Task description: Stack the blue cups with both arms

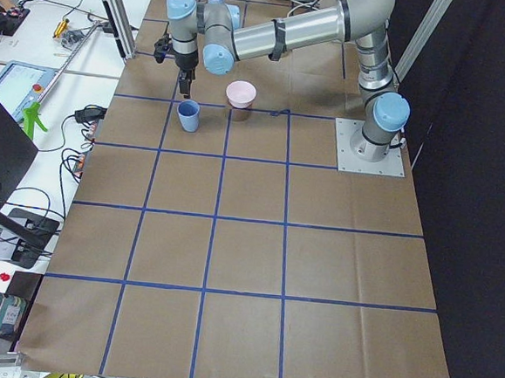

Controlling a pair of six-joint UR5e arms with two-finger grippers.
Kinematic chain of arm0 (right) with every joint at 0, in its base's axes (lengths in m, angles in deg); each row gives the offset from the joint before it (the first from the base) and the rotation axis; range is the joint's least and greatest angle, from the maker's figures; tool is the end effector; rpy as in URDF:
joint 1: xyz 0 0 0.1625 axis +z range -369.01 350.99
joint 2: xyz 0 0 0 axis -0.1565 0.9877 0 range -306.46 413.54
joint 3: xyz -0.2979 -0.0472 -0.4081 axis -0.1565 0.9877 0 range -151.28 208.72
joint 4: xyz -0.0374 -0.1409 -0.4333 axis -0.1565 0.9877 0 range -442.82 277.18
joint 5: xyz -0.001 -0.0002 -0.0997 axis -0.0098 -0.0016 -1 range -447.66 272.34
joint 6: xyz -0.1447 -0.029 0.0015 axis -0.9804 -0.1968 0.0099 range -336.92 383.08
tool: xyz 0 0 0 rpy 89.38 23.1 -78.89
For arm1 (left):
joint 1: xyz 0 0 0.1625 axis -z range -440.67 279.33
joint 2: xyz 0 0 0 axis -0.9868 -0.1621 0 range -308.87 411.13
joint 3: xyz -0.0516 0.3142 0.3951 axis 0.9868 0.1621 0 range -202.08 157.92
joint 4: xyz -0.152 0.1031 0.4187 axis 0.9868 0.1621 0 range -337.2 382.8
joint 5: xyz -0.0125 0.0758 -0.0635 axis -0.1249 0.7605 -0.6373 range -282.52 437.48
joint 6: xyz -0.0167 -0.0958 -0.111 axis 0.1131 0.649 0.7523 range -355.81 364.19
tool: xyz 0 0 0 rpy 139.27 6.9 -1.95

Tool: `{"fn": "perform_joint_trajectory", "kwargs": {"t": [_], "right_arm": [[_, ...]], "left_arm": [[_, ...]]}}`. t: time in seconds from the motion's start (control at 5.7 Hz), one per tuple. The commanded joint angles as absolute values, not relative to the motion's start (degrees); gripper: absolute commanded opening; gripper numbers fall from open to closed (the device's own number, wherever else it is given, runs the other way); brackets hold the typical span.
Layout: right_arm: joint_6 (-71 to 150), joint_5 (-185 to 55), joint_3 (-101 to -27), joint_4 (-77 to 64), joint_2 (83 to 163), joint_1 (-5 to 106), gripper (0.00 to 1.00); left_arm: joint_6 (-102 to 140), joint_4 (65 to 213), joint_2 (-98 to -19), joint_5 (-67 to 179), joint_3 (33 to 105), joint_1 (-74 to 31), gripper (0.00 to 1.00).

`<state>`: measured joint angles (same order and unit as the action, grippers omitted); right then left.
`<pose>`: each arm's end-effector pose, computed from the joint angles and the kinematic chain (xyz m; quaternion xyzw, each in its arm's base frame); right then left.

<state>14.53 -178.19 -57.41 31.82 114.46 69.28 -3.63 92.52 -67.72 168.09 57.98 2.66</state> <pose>-0.0211 -0.7519 0.2713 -0.0276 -0.9996 -0.0057 0.0038 -0.0424 -0.7719 0.3201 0.0100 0.9999 -0.0112 0.0068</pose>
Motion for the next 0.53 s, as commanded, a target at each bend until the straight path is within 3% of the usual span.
{"fn": "perform_joint_trajectory", "kwargs": {"t": [0.0,0.18,0.35], "right_arm": [[14.47,-178.10,-58.03,33.36,114.36,69.30,0.99],[14.56,-178.10,-58.12,33.37,114.36,69.31,0.87],[14.82,-178.10,-58.03,33.28,114.36,69.22,0.35]], "left_arm": [[-3.63,91.27,-70.93,168.09,58.34,2.73,0.93],[-3.72,91.26,-71.30,167.48,59.13,2.73,0.67],[-4.33,91.26,-71.82,167.56,59.22,2.65,0.28]]}}
